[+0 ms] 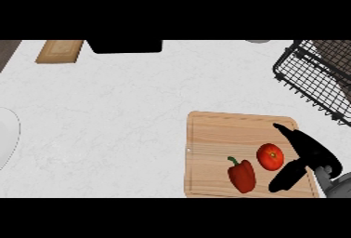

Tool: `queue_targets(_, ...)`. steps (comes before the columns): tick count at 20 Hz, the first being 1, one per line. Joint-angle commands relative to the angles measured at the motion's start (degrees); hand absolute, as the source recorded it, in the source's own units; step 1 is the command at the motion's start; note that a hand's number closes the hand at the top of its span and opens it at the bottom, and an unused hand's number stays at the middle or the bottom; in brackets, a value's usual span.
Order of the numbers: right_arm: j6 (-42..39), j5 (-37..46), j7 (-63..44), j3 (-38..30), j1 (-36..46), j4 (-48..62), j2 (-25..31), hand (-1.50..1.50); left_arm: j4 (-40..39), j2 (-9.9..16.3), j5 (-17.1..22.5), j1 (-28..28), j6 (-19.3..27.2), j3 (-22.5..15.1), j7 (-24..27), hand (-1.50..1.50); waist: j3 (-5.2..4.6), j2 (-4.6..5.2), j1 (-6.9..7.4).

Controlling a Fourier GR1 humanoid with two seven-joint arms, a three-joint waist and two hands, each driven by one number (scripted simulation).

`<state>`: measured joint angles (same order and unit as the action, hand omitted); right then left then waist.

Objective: Pick the tomato from the cutting board and place it in the tiered basket

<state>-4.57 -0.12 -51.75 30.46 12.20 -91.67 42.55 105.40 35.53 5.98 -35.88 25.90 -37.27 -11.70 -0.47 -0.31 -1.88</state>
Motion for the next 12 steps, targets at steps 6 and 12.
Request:
queue_targets(6, -4.6, 2.2, 2.1, 5.5, 0.9, 0.1, -1.0, 1.50, 4.1, -1.5, -2.3, 16.0, 4.9, 12.0, 6.0, 0.00, 0.34, -0.13, 0.06)
queue_targets(12, -1.9, 2.4, 2.6, 4.4, 2.0, 0.5, -3.8, 1.50, 4.1, -1.3, -1.5, 16.7, 5.5, 11.6, 5.8, 0.00, 0.50, -0.15, -1.01)
